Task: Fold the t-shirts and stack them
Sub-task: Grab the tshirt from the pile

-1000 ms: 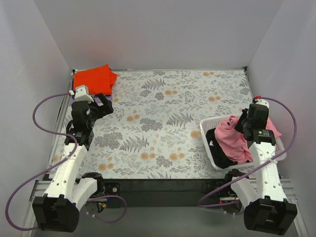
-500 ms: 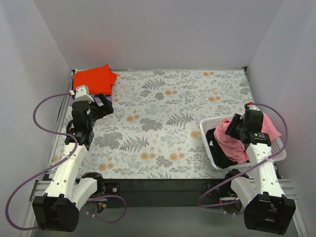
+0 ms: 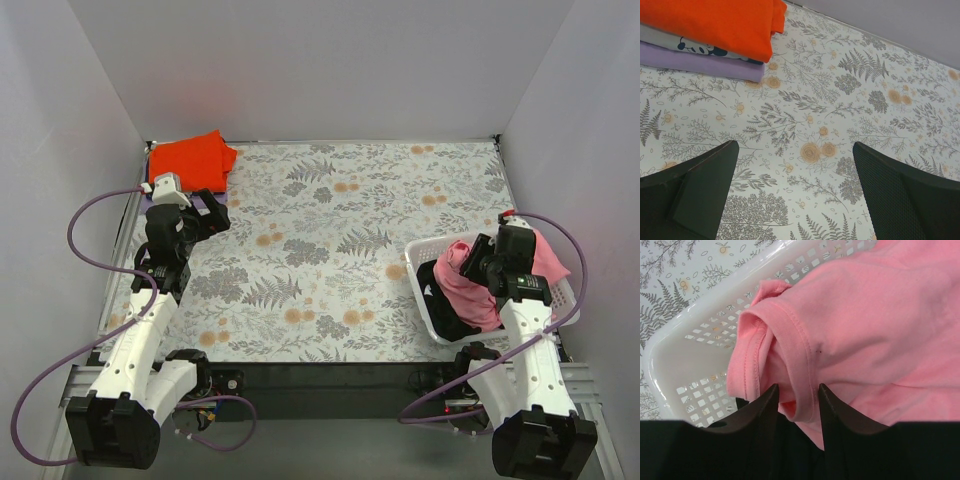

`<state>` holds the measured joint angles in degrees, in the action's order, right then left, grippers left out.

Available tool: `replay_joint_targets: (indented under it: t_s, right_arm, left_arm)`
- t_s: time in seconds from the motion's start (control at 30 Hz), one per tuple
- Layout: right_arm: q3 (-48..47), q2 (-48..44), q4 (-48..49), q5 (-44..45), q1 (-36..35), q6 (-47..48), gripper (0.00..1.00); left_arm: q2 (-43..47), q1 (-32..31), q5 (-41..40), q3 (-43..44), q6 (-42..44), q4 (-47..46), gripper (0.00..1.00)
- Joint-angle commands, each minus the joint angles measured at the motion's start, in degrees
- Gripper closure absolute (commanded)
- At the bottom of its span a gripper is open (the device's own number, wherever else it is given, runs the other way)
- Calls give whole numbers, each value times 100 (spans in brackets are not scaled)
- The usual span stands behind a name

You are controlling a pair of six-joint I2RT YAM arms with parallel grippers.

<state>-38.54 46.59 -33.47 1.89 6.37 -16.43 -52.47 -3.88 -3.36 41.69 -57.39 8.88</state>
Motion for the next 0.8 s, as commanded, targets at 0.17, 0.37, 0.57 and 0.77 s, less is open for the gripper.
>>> replay_joint_targets:
  t_s: [0.17, 0.37, 0.57, 0.77]
  right_arm:
    - [-13, -106, -63, 215, 31, 34, 76]
    - [-91, -124, -106, 216, 31, 61, 99]
    - [-1442, -229, -580, 101, 31, 183, 99]
    - [-3752, -133, -836, 180, 22, 289, 99]
  left_arm:
    - [8, -16, 63, -38, 78, -1, 2]
    - [8, -16, 54, -38, 78, 8, 2]
    - [26, -25, 46, -30, 78, -1, 2]
    - [61, -34, 28, -38, 78, 8, 2]
